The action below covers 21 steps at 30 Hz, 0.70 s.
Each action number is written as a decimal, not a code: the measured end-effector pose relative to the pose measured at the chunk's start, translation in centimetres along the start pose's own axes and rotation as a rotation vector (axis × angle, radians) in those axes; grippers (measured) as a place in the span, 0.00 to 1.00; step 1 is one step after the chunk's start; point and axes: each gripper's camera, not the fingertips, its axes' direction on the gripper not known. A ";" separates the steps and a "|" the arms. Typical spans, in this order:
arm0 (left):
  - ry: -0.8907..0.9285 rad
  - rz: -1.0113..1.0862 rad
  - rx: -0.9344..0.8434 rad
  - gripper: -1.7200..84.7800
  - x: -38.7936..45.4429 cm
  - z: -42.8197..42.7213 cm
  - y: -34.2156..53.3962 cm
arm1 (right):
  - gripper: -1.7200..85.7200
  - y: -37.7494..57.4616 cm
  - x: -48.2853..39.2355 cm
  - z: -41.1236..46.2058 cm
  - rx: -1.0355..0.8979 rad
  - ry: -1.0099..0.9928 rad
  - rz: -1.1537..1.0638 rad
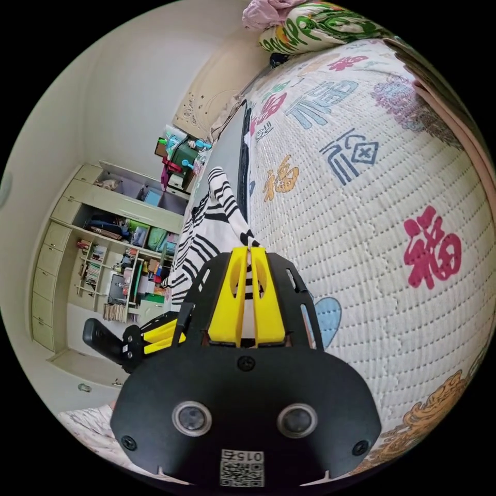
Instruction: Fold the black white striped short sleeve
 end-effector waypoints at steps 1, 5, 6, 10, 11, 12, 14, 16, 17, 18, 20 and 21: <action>0.026 -0.008 -0.008 0.05 -0.3 -0.1 0.5 | 0.02 0.5 0.4 0.0 -0.016 -0.022 0.017; -0.004 -0.118 0.047 0.07 -3.2 -2.2 3.5 | 0.03 3.9 -2.4 -0.1 0.003 -0.002 -0.122; -0.019 -0.156 0.060 0.07 -4.1 -2.5 4.0 | 0.04 4.3 -3.3 0.2 -0.014 0.001 -0.172; -0.117 -0.517 0.115 0.11 -11.4 -3.3 8.2 | 0.07 8.5 -9.0 4.8 -0.183 0.095 -0.502; -0.117 -0.588 0.134 0.11 -13.0 -2.9 9.3 | 0.08 9.9 -9.6 6.5 -0.221 0.130 -0.560; -0.112 -0.614 0.141 0.11 -13.6 -2.7 9.7 | 0.09 10.5 -9.7 7.3 -0.239 0.146 -0.581; -0.066 -0.686 0.148 0.12 -15.2 -1.0 10.9 | 0.11 12.6 -9.4 10.3 -0.311 0.206 -0.628; -0.047 -0.700 0.145 0.12 -15.3 0.3 11.2 | 0.12 13.8 -9.1 12.2 -0.356 0.264 -0.654; -0.055 -0.714 0.135 0.11 -15.3 1.1 11.5 | 0.12 14.5 -8.9 13.1 -0.370 0.304 -0.677; -0.060 -0.720 0.129 0.11 -15.2 1.5 11.7 | 0.12 14.8 -8.8 13.5 -0.372 0.320 -0.686; -0.059 -0.748 0.116 0.08 -15.2 2.5 12.4 | 0.12 15.9 -8.2 14.6 -0.371 0.339 -0.705; -0.057 -0.751 0.118 0.07 -15.2 2.6 12.5 | 0.12 16.1 -8.0 14.8 -0.370 0.339 -0.705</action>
